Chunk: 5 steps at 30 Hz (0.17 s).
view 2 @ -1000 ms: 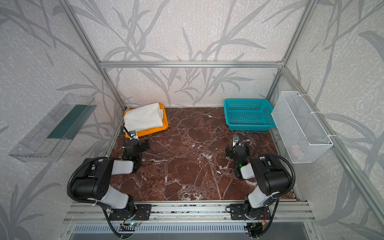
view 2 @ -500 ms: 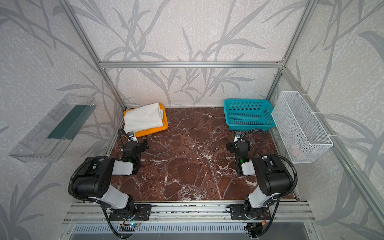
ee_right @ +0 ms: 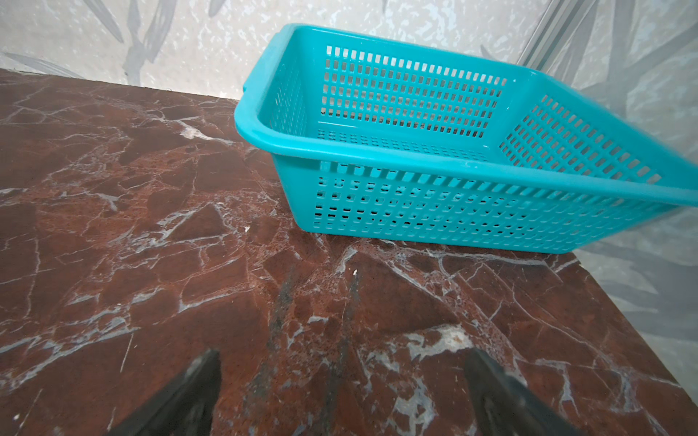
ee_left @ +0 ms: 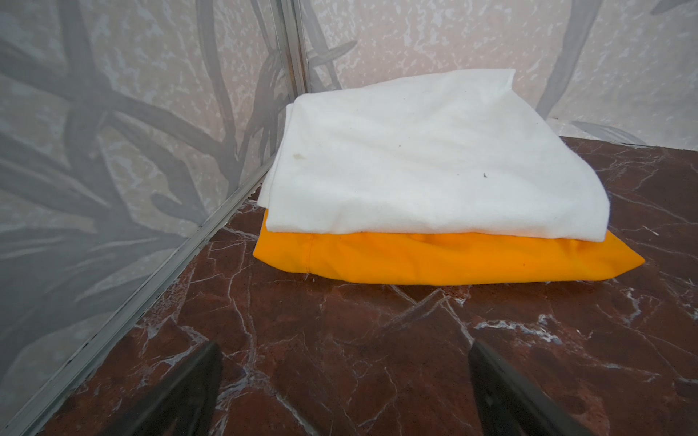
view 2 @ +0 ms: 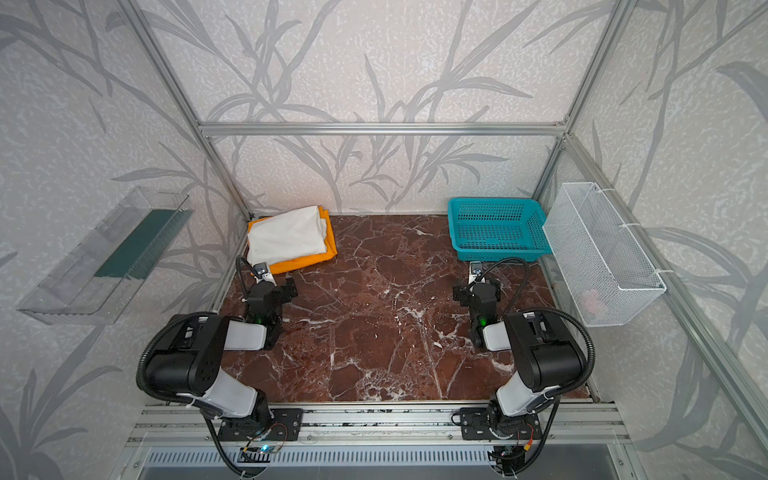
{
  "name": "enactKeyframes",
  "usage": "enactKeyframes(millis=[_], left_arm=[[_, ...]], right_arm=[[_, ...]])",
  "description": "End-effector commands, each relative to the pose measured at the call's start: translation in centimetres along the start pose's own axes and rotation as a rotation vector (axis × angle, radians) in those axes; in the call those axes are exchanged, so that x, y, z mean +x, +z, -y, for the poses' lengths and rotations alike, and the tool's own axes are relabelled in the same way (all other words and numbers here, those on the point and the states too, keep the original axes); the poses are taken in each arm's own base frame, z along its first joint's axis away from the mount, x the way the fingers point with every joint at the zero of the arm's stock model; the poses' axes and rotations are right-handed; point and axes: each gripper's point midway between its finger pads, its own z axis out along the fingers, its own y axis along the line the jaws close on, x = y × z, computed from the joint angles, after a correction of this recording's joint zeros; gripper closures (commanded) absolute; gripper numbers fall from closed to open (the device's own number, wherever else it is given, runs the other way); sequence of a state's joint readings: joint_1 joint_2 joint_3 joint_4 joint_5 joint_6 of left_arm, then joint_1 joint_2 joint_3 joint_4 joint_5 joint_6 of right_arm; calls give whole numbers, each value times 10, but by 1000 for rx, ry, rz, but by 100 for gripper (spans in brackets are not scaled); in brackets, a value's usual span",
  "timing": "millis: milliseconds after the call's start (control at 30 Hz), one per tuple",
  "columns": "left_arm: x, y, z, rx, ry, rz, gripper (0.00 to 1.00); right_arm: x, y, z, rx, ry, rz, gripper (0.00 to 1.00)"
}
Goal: Fold and stack the mixed laundry pile
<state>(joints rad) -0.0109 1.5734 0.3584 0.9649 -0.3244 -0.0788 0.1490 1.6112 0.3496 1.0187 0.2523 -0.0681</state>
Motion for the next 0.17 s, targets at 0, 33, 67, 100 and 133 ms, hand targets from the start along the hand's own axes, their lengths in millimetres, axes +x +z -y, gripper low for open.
enactKeyframes(millis=[0, 33, 67, 100, 133], left_arm=[[-7, 1, -1, -11, -2, 23, 1], [-7, 1, -1, -12, -3, 24, 1], [-6, 1, -1, -11, -3, 23, 1], [-6, 0, -1, -11, -1, 24, 1], [-6, 0, -2, -12, -2, 25, 1]], right_arm=[[-11, -1, 0, -1, 18, 33, 1], [-12, -1, 0, -1, 20, 33, 1], [-11, -1, 1, 0, 20, 34, 1], [-11, -1, 1, 0, 19, 33, 1], [-12, -1, 1, -1, 19, 36, 1]])
